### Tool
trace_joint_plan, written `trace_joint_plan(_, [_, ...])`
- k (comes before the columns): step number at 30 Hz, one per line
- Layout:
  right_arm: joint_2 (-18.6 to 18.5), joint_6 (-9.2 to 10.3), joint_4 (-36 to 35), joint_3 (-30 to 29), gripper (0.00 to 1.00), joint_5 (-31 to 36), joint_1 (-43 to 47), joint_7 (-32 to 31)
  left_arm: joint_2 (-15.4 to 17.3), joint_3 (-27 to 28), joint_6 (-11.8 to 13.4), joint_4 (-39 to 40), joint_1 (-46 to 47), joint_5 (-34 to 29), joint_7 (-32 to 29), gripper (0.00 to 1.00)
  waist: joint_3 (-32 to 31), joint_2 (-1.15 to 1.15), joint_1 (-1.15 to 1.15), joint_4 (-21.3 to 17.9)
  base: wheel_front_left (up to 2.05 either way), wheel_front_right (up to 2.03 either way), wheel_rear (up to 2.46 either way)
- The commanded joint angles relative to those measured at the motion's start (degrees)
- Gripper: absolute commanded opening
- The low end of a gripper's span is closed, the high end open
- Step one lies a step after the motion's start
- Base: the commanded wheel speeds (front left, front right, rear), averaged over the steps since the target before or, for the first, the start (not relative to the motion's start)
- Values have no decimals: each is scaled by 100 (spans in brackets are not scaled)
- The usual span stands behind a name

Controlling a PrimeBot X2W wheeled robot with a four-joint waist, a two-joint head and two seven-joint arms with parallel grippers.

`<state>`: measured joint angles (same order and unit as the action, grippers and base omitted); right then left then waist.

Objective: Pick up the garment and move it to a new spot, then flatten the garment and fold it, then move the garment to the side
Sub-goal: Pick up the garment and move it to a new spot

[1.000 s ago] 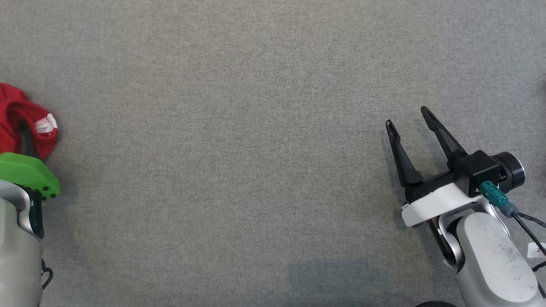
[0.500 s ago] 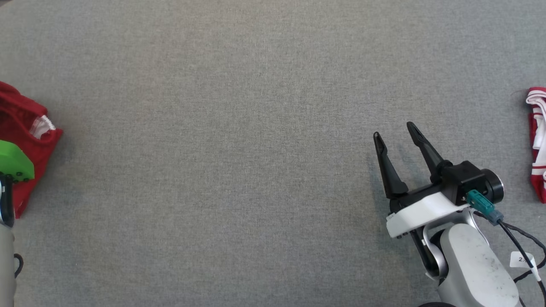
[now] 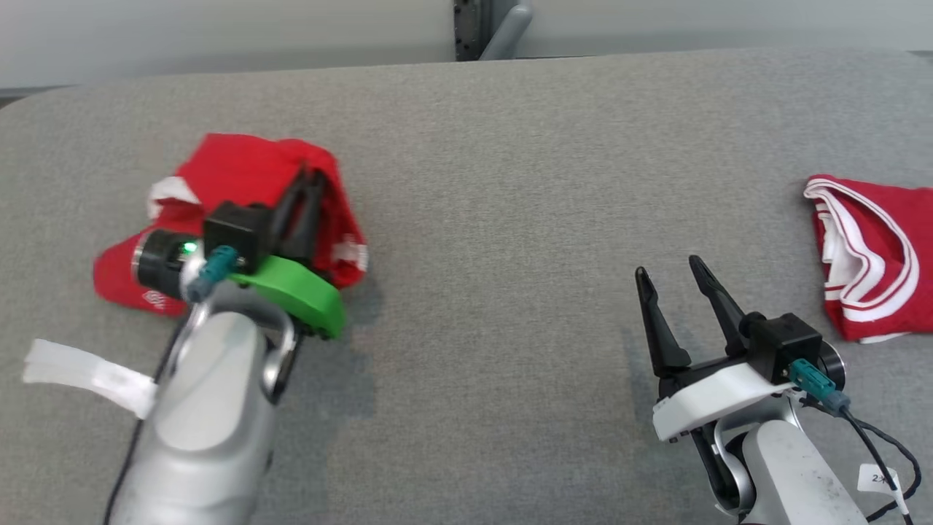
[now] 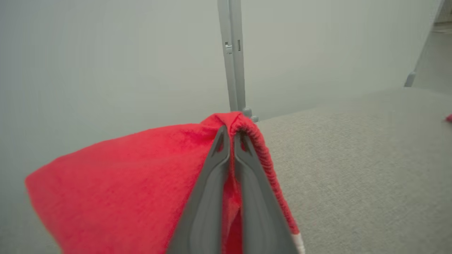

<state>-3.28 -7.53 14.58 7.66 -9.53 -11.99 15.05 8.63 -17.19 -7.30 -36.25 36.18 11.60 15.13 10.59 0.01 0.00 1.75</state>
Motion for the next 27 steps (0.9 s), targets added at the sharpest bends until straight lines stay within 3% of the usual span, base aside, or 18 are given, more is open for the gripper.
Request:
trace_joint_plan(1, [-7,9,17,-14,100,-8,45,17,-92,-121,-18,51,-90,130,-2,0,-197,-1,0,-423,0,0,0])
trace_joint_plan(5, [4,9,39,74,100,22,-37,17,-412,-748,-21,-54,-202,319,-2,0,-202,-1,0,-854,0,0,0])
trace_joint_plan(9, [9,9,77,118,100,18,-104,17,-523,-1223,-23,-209,-193,482,-2,0,-148,-1,0,-1230,0,0,0])
trace_joint_plan(10, [9,8,93,130,100,10,-104,17,-536,-1312,-22,-200,-202,531,-2,36,-134,-1,0,-1305,0,0,0])
trace_joint_plan(11, [12,8,101,130,100,1,-107,17,-546,-1408,-22,-187,-216,563,-2,88,-123,-1,0,-1367,0,0,0])
trace_joint_plan(12, [11,8,117,128,100,-12,-107,17,-557,-1531,-22,-175,-246,621,-2,100,-122,-1,0,-1420,0,0,0])
trace_joint_plan(19, [25,8,165,67,100,-47,21,17,-555,-1471,98,191,-549,962,-2,100,-296,-1,0,-1425,0,0,0])
trace_joint_plan(27, [28,8,145,119,100,-120,185,17,-486,-344,543,657,-1418,649,-3,100,-616,-1,0,-1079,0,0,0])
